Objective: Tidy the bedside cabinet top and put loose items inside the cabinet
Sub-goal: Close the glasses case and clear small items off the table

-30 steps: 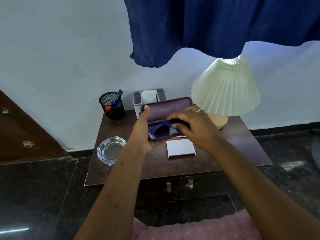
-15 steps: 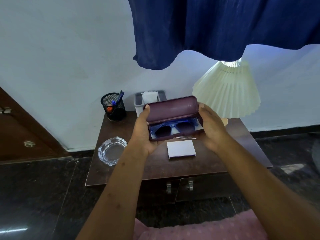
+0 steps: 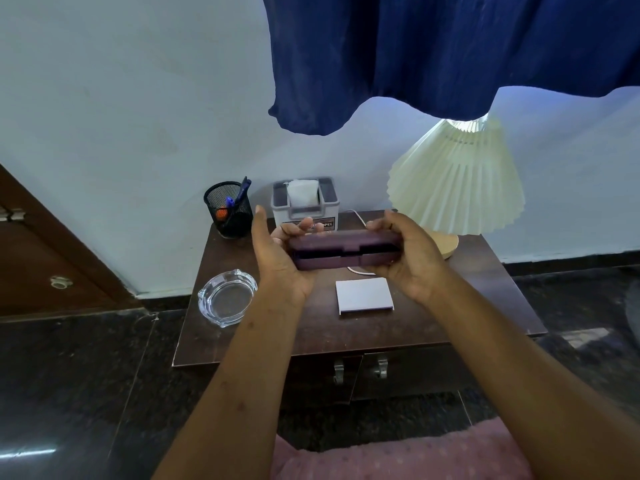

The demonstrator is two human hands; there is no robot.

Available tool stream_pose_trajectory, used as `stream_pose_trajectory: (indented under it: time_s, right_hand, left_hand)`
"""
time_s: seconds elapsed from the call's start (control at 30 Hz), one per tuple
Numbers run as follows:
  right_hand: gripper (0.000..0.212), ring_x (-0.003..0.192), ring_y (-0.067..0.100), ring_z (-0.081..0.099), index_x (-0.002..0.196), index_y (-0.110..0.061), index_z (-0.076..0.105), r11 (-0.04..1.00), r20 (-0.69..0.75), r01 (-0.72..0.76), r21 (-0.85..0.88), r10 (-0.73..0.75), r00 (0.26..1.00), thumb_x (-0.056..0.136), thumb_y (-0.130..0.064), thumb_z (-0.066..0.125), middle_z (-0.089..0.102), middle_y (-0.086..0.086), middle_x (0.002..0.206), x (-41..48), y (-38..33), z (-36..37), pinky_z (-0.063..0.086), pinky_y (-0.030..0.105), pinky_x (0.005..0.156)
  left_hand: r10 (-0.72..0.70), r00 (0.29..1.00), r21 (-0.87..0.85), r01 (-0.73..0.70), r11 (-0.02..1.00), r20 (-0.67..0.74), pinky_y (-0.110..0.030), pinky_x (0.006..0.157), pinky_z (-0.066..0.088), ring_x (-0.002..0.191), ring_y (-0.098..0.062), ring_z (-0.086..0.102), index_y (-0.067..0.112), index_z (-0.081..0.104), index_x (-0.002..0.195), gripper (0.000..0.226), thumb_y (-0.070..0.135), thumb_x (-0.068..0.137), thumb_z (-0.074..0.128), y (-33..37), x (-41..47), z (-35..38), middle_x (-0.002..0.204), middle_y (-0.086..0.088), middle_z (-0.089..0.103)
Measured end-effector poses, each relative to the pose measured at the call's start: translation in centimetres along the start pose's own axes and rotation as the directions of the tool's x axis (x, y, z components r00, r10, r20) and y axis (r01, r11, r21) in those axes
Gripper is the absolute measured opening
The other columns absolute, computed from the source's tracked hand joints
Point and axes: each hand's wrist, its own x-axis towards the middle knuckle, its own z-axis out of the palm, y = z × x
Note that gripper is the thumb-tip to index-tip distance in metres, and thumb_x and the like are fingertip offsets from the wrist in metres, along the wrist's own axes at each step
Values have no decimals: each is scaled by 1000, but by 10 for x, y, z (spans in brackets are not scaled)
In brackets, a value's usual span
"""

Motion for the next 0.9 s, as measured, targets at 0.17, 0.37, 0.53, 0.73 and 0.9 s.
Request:
stream_pose_trajectory:
  time_s: [0.17,0.37,0.53,0.73,0.9]
  right_hand:
    - [15,80,18,58,73,-17,57,973,137,126,-194,-100,986,84,-19,67,61,-4,70,3,4,-1,54,47,82]
    - [51,91,1,57,98,-34,49,344,463,536,-771,-275,843,62,-32,85,51,-25,101,2,6,-13,50,16,76]
    - [49,85,6,49,114,-31,53,71,513,576,-815,-373,773,72,-24,77,60,-12,100,10,13,-15,46,27,77]
    - [43,84,10,58,108,-34,59,219,455,557,-801,-381,805,70,-31,78,58,-25,80,14,-1,-32,43,16,75]
    - [50,94,20,56,116,-33,57,207,475,559,-803,-343,810,71,-33,78,59,-17,92,15,-7,-41,45,28,79]
  left_hand:
    - [7,999,-70,-10,997,-47,-28,65,54,60,-21,58,13,37,49,56,53,85,52,0,0,2,53,-6,58]
    - [68,991,-45,-74,996,-112,-22,58,50,53,-15,54,13,34,49,56,51,89,49,2,0,-1,47,-2,55]
    - [143,989,243,-130,961,-38,-32,75,45,57,-10,54,18,47,56,41,45,84,62,-3,-1,6,54,5,56]
    - [239,860,704,-507,497,451,-15,73,53,89,-3,60,29,55,93,41,22,64,84,-6,-4,4,95,12,61]
    - [273,781,755,-619,217,562,-9,78,49,87,9,58,22,62,98,47,16,58,87,-3,-4,1,91,23,61]
